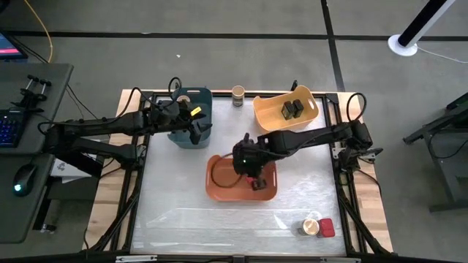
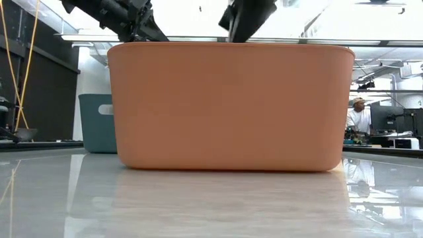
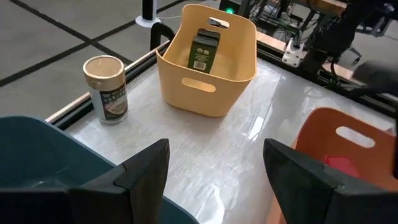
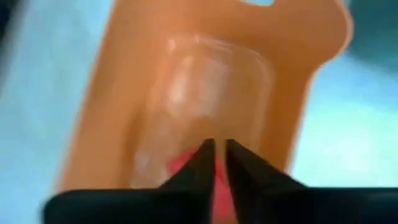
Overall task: Sort spices by type
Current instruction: Put the top red seasoning can into the orange bin
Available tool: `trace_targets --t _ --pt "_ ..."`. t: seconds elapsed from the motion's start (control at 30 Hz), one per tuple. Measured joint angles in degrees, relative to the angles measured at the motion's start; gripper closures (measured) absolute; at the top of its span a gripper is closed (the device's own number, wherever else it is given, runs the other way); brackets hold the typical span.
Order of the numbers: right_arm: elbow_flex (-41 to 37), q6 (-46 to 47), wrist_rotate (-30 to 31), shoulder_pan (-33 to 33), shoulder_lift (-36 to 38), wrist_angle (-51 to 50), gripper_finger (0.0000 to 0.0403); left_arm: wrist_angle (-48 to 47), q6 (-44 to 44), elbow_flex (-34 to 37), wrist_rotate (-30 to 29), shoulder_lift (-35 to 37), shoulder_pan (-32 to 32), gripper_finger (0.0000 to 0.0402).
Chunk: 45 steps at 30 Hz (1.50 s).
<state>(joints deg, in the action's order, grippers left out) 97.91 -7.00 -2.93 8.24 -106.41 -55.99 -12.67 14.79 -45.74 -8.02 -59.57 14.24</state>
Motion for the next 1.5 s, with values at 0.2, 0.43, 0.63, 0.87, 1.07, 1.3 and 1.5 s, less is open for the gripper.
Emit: trace_targets --t 0.2,0.43,0.63,0.87,1.07,1.3,1.5 --pt "-4.9 20.6 3.1 -1.5 -0.4 8.9 0.0399 -0.5 -2.9 0.0 2.1 0.0 0.0 0.0157" --pt "-5.1 32.9 0.0 -3.0 -5.1 4.2 0.0402 -1.8 -2.1 0.0 4.6 0.0 -0.2 0.0157" --pt "-5.1 35.2 1.3 -3.0 -8.0 5.5 0.0402 -1.8 2.8 0.0 4.9 0.0 -2.3 0.0157" --pt "-5.1 28.2 1.3 -1.0 -8.8 3.5 0.0402 -1.7 12.0 0.0 4.6 0.0 -8.0 0.0157" --pt "-5.1 20.6 1.2 1.7 -8.8 2.0 0.0402 -1.7 19.0 0.0 0.8 0.0 -15.0 0.0157" --pt "-5.1 8.4 1.0 5.2 -8.8 -0.6 0.0403 -1.3 25.7 0.0 -8.1 -0.2 -22.7 0.0157" --pt "-4.8 6.2 2.1 7.0 -8.8 -2.9 0.0403 -0.7 28.1 0.0 -13.7 -0.1 -26.2 0.0157"
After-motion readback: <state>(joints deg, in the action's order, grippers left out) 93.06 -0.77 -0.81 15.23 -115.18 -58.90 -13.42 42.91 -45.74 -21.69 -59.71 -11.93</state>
